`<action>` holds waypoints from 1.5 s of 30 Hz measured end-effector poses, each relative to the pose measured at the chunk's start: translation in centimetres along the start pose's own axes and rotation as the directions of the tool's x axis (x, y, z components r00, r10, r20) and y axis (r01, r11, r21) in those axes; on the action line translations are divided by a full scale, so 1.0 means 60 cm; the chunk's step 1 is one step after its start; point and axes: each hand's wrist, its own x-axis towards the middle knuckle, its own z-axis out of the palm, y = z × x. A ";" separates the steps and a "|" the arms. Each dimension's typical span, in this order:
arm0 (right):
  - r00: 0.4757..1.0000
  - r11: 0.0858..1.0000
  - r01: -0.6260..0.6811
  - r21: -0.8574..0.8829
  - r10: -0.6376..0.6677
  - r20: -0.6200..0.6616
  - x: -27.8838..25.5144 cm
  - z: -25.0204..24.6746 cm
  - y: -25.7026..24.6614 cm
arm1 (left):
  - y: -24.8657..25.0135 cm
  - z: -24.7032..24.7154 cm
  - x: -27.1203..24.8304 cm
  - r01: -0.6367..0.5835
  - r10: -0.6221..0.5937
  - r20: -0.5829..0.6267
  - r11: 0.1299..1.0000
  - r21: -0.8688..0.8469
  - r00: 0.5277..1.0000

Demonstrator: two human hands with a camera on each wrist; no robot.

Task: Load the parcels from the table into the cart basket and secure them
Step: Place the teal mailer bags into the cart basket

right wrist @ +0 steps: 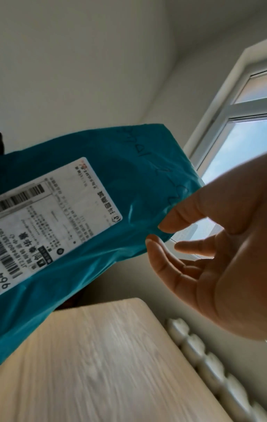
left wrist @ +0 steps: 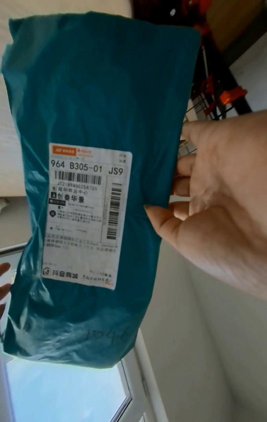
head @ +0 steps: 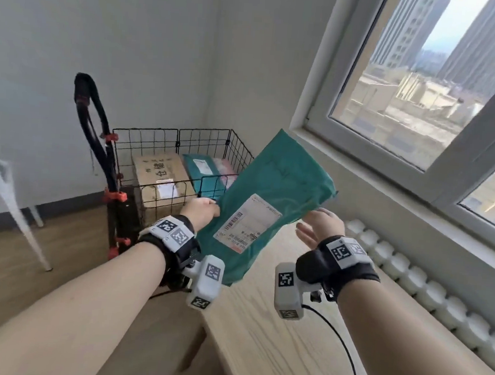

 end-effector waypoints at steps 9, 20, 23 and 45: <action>0.998 1.000 -0.017 -0.017 0.018 0.059 0.054 0.316 0.043 | -0.051 -0.241 0.157 0.049 -0.048 -0.182 0.999 -0.001 0.982; 0.991 0.996 -0.083 0.023 0.080 0.105 0.233 0.502 -0.014 | -0.031 -0.324 0.371 0.093 -0.058 -0.198 0.981 0.170 0.979; 0.995 1.000 -0.001 -0.004 0.001 0.102 0.287 0.563 -0.039 | -0.001 -0.335 0.448 0.080 -0.044 -0.204 0.982 0.174 0.978; 0.994 0.704 0.104 -0.703 -0.066 0.082 0.634 0.805 -0.111 | 0.128 -0.330 0.931 -0.290 0.294 0.037 0.902 0.320 0.955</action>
